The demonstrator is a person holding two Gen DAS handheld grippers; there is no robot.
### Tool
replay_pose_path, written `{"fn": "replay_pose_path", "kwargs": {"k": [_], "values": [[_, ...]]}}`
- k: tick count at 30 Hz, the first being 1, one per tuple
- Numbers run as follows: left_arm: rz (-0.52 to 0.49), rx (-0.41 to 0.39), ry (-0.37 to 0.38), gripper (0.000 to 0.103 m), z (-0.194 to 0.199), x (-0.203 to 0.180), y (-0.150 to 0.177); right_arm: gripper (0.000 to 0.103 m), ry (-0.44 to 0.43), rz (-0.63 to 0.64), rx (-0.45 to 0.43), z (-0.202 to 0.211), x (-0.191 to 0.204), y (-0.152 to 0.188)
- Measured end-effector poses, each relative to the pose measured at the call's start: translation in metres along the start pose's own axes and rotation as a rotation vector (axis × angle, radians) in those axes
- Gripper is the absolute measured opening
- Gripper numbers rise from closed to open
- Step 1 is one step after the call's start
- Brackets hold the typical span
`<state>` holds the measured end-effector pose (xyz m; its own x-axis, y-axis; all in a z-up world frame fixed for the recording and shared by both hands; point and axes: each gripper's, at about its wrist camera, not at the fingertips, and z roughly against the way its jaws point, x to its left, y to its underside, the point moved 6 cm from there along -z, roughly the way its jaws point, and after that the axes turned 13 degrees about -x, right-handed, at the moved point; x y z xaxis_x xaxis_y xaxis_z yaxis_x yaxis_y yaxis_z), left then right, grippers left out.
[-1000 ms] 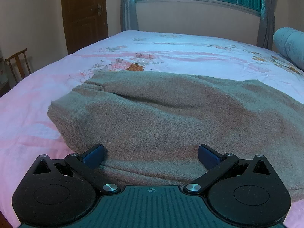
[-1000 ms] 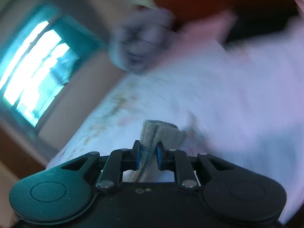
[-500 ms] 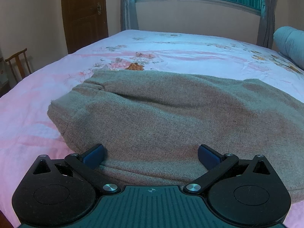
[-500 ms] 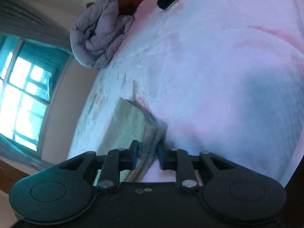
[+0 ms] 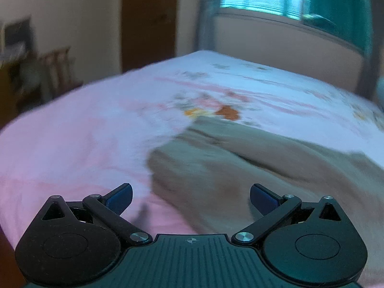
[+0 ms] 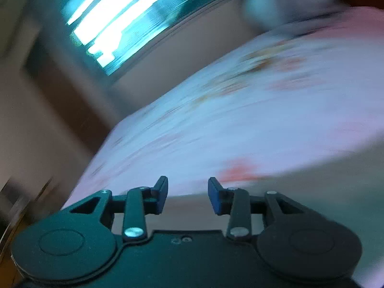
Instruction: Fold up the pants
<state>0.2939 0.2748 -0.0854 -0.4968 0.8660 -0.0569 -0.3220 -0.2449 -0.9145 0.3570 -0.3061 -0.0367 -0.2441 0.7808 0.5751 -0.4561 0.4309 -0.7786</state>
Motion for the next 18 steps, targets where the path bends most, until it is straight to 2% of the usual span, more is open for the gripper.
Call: {"fn": "replay_pose_path", "kwargs": {"k": [2,3,5,8,11,13,15,18], "values": [[0.049,0.030,-0.002,0.103,-0.009,0.016,-0.001,0.029,-0.120,0.054,0.093,-0.055,0.041,0.009],[0.063,0.044,0.001,0.103,-0.012,0.021,-0.001,0.030,-0.154,0.071,0.129,-0.078,0.056,0.015],[0.097,0.062,0.017,0.103,-0.019,0.030,-0.001,0.031,-0.202,0.079,0.205,-0.125,0.078,0.028],[0.149,0.073,0.032,0.103,-0.031,0.039,0.000,0.031,-0.231,0.064,0.296,-0.183,0.087,0.047],[0.171,0.084,0.035,0.103,-0.042,0.037,0.002,0.031,-0.263,0.049,0.362,-0.221,0.084,0.059],[0.169,0.079,0.034,0.103,-0.048,0.031,0.002,0.031,-0.271,0.056,0.388,-0.229,0.083,0.071],[0.204,0.078,0.044,0.090,-0.052,0.028,0.002,0.030,-0.297,0.079,0.412,-0.234,0.086,0.081],[0.258,0.071,0.051,0.079,-0.052,0.024,0.004,0.028,-0.327,0.140,0.438,-0.244,0.096,0.085]]}}
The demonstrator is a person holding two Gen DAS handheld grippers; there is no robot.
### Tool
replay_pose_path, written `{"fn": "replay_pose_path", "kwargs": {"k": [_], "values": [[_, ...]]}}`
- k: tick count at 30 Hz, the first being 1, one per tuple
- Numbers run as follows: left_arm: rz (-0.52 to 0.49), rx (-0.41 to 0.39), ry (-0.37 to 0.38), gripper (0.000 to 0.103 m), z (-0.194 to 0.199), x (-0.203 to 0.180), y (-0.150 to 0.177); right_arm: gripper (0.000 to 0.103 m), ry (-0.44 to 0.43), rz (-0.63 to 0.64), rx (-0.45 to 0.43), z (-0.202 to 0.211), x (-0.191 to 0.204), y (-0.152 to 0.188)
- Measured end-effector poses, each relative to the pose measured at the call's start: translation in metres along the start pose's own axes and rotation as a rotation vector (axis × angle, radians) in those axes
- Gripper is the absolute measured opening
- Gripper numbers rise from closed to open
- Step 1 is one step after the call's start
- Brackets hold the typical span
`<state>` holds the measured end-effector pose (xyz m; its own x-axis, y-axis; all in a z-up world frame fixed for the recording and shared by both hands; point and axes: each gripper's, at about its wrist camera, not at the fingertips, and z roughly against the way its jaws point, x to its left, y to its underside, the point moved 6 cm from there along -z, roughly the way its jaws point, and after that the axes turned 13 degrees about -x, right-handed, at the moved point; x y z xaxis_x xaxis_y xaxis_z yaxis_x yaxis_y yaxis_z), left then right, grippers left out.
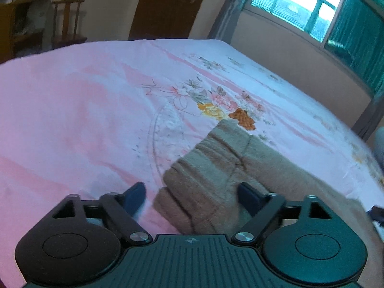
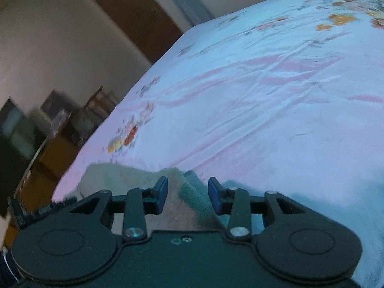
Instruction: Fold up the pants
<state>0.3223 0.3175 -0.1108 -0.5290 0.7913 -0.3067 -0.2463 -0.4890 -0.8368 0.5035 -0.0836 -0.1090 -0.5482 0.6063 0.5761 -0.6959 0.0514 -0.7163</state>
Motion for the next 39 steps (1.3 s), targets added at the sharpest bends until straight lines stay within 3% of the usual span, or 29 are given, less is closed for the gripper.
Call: {"fn": "replay_pose_path", "kwargs": {"k": [6,10,15,17,19,23,26,30,31,35,37,39], "values": [[0.024,-0.006,0.000,0.078,0.004,0.001,0.006,0.015,-0.045,0.133,0.043,-0.015,0.029,0.004],[0.023,-0.002,0.005,0.078,0.002,0.001,0.006,0.014,-0.061,0.189,0.076,-0.023,0.041,0.005],[0.027,0.000,0.012,0.078,0.001,0.002,0.006,0.014,-0.114,0.149,0.111,-0.037,0.039,0.000],[0.028,-0.002,0.015,0.078,0.002,0.002,0.007,0.014,-0.093,0.155,0.139,-0.044,0.037,0.001],[0.027,-0.005,0.017,0.077,0.003,0.002,0.007,0.005,-0.074,0.198,0.152,-0.046,0.042,0.004],[0.020,-0.035,0.023,0.068,0.007,0.001,0.005,0.000,0.045,0.420,0.054,-0.034,0.063,0.004],[-0.026,-0.044,0.009,0.064,0.008,-0.001,0.004,0.000,0.087,0.459,-0.013,-0.025,0.072,-0.005],[-0.078,-0.024,-0.002,0.064,0.002,-0.002,0.009,0.000,0.169,0.390,0.084,-0.051,0.040,0.016],[-0.061,-0.018,0.001,0.064,0.002,-0.001,0.008,0.000,0.167,0.346,0.066,-0.052,0.034,0.015],[-0.030,-0.041,0.016,0.070,0.016,0.008,0.000,0.018,0.192,0.231,-0.005,-0.032,0.031,0.001],[-0.061,-0.090,0.003,0.070,0.035,0.007,-0.008,0.016,0.205,0.210,-0.073,-0.007,0.038,-0.010],[-0.112,-0.160,0.006,0.070,0.054,-0.003,-0.016,0.016,0.162,0.181,-0.102,0.014,0.053,-0.013]]}}
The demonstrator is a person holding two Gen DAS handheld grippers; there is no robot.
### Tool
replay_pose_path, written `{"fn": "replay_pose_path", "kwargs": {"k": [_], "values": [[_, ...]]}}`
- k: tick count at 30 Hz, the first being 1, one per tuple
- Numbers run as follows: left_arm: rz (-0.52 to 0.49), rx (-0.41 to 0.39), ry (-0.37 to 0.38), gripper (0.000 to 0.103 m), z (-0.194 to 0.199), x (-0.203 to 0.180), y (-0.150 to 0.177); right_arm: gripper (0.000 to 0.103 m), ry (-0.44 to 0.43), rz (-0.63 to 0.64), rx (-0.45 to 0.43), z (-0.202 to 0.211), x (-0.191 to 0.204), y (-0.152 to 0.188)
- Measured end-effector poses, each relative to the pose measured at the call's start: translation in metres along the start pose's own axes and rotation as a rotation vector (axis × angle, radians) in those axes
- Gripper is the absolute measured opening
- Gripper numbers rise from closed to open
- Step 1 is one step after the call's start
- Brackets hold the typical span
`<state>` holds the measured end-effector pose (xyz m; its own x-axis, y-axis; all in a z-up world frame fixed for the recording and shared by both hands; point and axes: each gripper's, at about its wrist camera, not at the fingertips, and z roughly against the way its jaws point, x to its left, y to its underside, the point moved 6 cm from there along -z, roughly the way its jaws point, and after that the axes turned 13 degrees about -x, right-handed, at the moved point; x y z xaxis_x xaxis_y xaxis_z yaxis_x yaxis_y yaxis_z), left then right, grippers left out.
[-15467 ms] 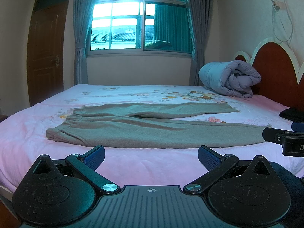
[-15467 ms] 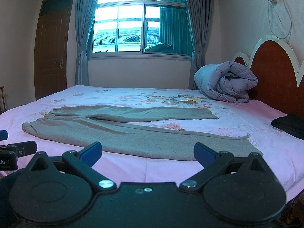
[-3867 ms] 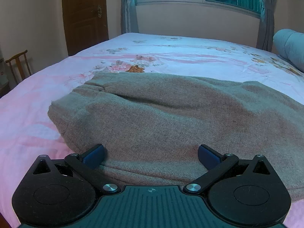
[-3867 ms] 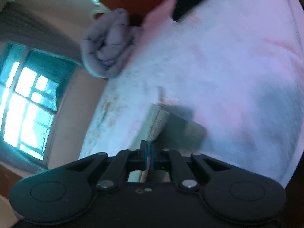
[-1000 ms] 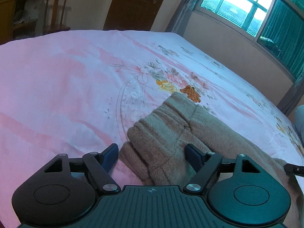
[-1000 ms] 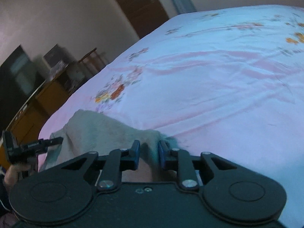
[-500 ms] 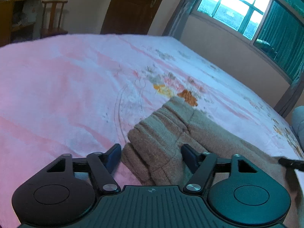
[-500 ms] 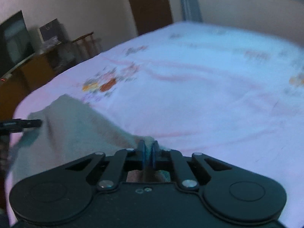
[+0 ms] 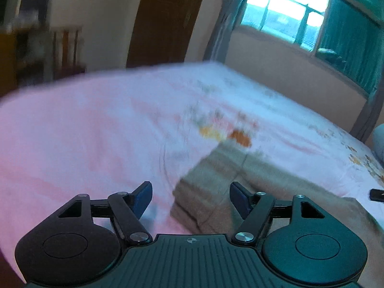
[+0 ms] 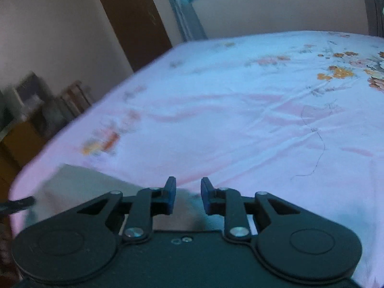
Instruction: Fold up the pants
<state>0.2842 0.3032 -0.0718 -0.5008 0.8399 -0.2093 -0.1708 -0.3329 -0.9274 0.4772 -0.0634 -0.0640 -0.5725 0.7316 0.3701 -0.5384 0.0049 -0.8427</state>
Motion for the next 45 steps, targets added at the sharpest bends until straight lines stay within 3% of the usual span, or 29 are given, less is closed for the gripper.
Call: {"fn": "replay_pose_path", "kwargs": {"k": [4,6,7,8,10,11,15,17,21,23,25,31,32,33,34,38,42,45], "values": [[-0.080,-0.066,0.094,0.071,0.012,-0.042,-0.006,0.016,-0.057,-0.077,0.013,0.022,0.020,0.017],[-0.132,-0.035,0.121,0.082,0.001,-0.057,0.009,0.015,-0.006,-0.041,0.072,0.012,0.023,0.038],[-0.155,0.044,0.109,0.082,-0.014,-0.058,0.026,0.013,0.052,-0.021,0.127,0.003,0.018,0.051],[-0.198,0.072,0.092,0.083,-0.022,-0.058,0.037,0.008,0.083,-0.023,0.164,-0.003,0.011,0.061],[-0.314,0.039,0.106,0.086,-0.023,-0.062,0.044,0.006,0.086,-0.064,0.145,0.000,0.003,0.062],[-0.345,0.043,0.109,0.086,-0.019,-0.063,0.042,0.012,0.103,-0.096,0.136,0.006,0.001,0.056],[-0.301,-0.048,0.088,0.086,0.011,-0.058,0.017,0.017,0.097,-0.021,0.007,0.052,0.014,0.031],[-0.299,-0.059,0.114,0.087,0.018,-0.060,0.016,0.019,0.110,-0.025,-0.033,0.074,0.008,0.032],[-0.345,0.088,0.094,0.092,-0.003,-0.054,0.048,0.016,0.263,-0.043,0.049,0.089,-0.037,0.060],[-0.203,0.131,0.091,0.101,-0.012,-0.037,0.056,0.010,0.324,-0.083,0.062,0.110,-0.068,0.071],[-0.114,0.155,0.093,0.102,-0.016,-0.025,0.058,0.010,0.383,-0.135,0.024,0.146,-0.098,0.073],[-0.166,0.128,0.051,0.102,-0.008,-0.031,0.050,0.010,0.676,-0.269,-0.104,0.290,-0.192,0.090],[-0.171,0.110,0.034,0.102,-0.005,-0.033,0.045,0.013,0.746,-0.303,-0.140,0.321,-0.206,0.095],[-0.173,0.088,0.025,0.102,0.003,-0.035,0.041,0.023,0.813,-0.340,-0.186,0.352,-0.214,0.100],[-0.174,0.066,0.032,0.102,0.010,-0.040,0.036,0.024,0.854,-0.375,-0.244,0.381,-0.219,0.105],[-0.273,-0.020,0.125,0.102,0.033,-0.088,0.026,0.030,0.813,-0.622,-0.446,0.462,-0.224,0.137],[-0.325,-0.003,0.237,0.102,0.042,-0.159,0.042,0.033,0.761,-0.830,-0.547,0.483,-0.226,0.175],[-0.343,0.038,0.298,0.102,0.053,-0.211,0.067,0.033,0.691,-0.973,-0.607,0.472,-0.230,0.195]]}}
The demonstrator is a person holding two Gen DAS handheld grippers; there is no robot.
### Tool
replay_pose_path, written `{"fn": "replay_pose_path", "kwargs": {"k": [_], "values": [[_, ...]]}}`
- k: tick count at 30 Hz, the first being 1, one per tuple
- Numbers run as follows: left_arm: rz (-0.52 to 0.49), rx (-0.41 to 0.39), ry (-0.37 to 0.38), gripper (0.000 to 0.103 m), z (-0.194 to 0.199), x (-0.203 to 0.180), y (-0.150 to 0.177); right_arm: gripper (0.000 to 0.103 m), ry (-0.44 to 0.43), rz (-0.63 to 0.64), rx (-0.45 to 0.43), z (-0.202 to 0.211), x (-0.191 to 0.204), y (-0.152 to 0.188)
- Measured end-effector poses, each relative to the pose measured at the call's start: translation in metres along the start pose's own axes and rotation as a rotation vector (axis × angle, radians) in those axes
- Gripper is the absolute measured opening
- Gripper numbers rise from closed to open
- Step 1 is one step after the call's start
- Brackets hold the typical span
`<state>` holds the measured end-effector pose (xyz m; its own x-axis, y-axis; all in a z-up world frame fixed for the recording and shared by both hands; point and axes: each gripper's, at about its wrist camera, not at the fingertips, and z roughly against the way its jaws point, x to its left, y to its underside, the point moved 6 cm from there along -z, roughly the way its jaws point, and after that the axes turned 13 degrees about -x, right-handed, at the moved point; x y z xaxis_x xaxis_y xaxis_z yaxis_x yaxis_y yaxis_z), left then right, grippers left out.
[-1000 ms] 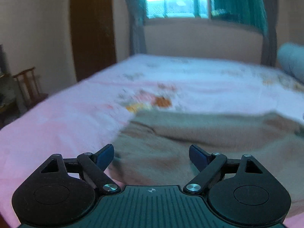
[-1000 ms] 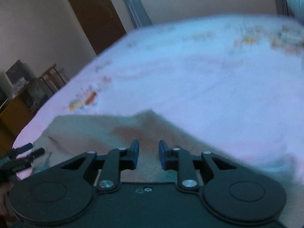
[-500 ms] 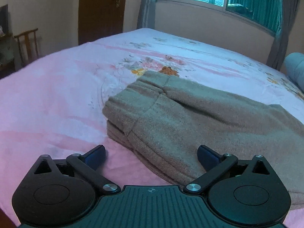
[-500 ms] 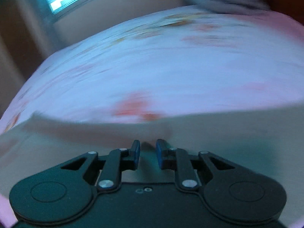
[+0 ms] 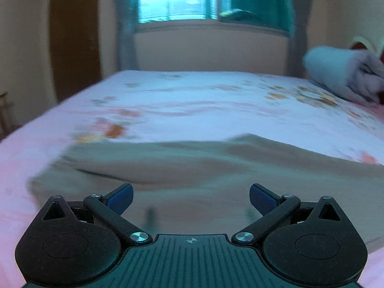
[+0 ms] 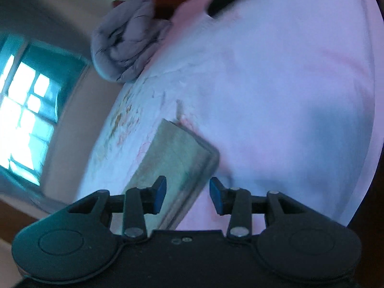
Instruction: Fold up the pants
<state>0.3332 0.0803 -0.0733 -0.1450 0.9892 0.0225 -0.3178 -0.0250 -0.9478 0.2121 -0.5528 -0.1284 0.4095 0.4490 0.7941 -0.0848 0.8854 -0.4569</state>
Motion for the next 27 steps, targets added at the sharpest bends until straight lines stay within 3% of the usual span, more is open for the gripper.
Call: {"fn": "replay_pose_path", "kwargs": {"k": [4,9,13,16,18,24,27], "values": [[0.037,0.071,0.063,0.102,0.009,-0.059,0.020,0.032,-0.074,-0.056,0.009,-0.008,-0.003,0.007],[0.018,0.071,0.172,0.102,0.032,-0.130,0.033,0.024,-0.089,-0.049,-0.010,-0.001,-0.011,0.005],[-0.010,0.070,0.250,0.102,0.042,-0.198,0.033,0.024,-0.114,-0.091,-0.008,0.000,-0.020,0.005],[-0.032,0.100,0.261,0.102,0.044,-0.245,0.039,0.024,-0.115,-0.097,-0.004,0.002,-0.021,0.004],[-0.087,0.154,0.224,0.103,0.044,-0.275,0.052,0.024,-0.118,-0.107,-0.006,0.002,-0.022,0.005],[-0.067,0.107,0.210,0.103,0.071,-0.292,0.050,0.025,-0.122,-0.116,-0.010,0.003,-0.024,0.003],[-0.091,0.125,0.207,0.103,0.073,-0.292,0.059,0.025,-0.122,-0.118,-0.018,0.003,-0.024,0.004]]}}
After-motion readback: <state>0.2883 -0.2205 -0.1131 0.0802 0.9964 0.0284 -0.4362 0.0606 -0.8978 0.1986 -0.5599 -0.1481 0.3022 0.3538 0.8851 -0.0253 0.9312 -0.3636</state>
